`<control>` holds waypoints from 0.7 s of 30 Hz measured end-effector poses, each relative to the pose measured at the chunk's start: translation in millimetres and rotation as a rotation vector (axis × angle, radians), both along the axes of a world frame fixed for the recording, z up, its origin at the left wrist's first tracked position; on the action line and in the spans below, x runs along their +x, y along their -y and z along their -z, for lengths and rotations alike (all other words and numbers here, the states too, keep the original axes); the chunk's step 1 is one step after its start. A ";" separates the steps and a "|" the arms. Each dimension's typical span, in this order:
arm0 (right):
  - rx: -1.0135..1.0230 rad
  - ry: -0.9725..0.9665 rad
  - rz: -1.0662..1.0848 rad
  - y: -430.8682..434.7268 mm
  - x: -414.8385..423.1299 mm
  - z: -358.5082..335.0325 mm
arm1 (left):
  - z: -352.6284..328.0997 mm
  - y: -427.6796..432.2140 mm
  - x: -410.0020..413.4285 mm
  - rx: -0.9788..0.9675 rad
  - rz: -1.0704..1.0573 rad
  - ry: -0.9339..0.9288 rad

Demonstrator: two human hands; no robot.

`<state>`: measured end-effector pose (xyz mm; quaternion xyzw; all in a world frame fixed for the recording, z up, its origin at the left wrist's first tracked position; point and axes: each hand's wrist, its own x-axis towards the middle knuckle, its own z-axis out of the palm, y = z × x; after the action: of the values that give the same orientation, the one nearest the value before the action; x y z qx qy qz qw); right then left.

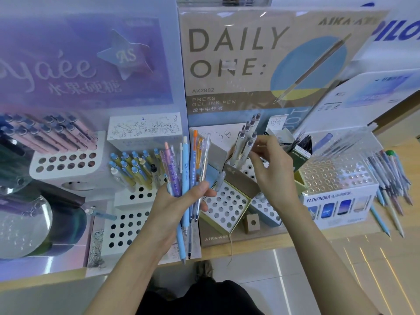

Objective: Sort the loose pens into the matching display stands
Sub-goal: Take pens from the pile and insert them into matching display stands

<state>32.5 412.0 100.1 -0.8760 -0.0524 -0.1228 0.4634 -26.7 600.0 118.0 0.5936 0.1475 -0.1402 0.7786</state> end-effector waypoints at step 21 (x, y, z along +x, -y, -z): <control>0.430 -0.425 -0.138 -51.3 -45.9 -29.9 | 0.3 0.2 -10.7 -0.058 0.026 0.014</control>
<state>-13.4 463.2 130.0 -0.7584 0.0133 0.0867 0.6459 -37.4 599.8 117.7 0.5735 0.1304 -0.1504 0.7947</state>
